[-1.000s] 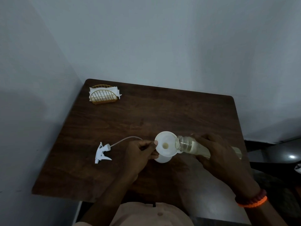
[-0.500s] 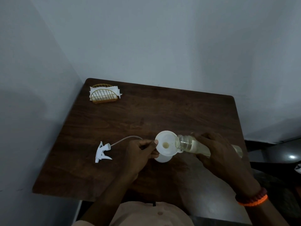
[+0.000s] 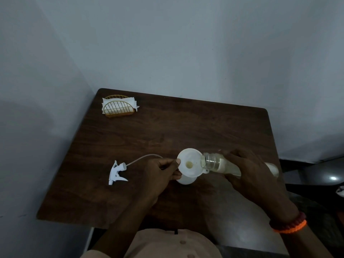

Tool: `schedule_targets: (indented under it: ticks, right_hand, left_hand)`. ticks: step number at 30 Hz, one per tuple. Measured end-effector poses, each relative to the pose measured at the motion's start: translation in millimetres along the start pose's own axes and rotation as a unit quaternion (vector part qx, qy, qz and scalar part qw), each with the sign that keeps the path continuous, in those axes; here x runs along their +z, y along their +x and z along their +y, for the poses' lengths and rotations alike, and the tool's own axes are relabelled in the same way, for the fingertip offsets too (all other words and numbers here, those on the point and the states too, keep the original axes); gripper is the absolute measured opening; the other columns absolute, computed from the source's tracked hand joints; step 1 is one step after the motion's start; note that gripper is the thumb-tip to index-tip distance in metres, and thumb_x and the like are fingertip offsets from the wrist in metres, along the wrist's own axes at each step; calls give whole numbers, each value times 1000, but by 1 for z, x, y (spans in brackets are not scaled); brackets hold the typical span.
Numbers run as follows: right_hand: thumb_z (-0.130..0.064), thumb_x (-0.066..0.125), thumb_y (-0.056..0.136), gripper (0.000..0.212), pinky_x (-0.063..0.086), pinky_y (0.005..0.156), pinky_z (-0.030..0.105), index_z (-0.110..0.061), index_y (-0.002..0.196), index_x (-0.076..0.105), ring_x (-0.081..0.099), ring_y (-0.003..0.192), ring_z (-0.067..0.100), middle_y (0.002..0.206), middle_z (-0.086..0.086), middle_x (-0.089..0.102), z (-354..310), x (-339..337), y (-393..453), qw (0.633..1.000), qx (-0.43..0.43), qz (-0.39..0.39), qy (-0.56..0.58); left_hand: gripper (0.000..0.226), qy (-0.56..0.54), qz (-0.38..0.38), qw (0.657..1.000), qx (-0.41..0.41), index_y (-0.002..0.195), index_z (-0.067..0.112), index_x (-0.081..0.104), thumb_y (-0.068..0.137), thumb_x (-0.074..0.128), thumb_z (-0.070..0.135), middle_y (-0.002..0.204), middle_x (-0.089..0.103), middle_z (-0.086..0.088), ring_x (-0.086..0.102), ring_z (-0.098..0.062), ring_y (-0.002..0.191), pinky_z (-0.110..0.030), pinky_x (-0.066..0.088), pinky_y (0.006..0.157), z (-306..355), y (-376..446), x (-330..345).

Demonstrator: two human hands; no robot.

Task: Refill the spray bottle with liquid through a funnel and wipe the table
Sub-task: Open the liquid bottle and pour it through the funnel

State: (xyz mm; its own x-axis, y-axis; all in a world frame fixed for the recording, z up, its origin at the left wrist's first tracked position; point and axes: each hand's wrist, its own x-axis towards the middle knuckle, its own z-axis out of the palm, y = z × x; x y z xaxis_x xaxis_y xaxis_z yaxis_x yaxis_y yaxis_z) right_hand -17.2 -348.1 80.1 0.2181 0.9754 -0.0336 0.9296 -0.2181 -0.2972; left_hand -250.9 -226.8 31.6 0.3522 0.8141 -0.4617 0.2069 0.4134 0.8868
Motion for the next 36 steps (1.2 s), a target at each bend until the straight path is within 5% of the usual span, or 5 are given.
schedule_targets:
  ticks: [36]
  right_hand:
    - [-20,90,65,71,41,82,33,-19,130,63,60,99,23,108,3,64,-1,-6,4,999,-15,18,-33]
  left_hand:
    - [12,-15,-2,1000,-5,96,9,80,90,74,18,82,80,-9,79,-24,77,-31,65,71,4,-1,1]
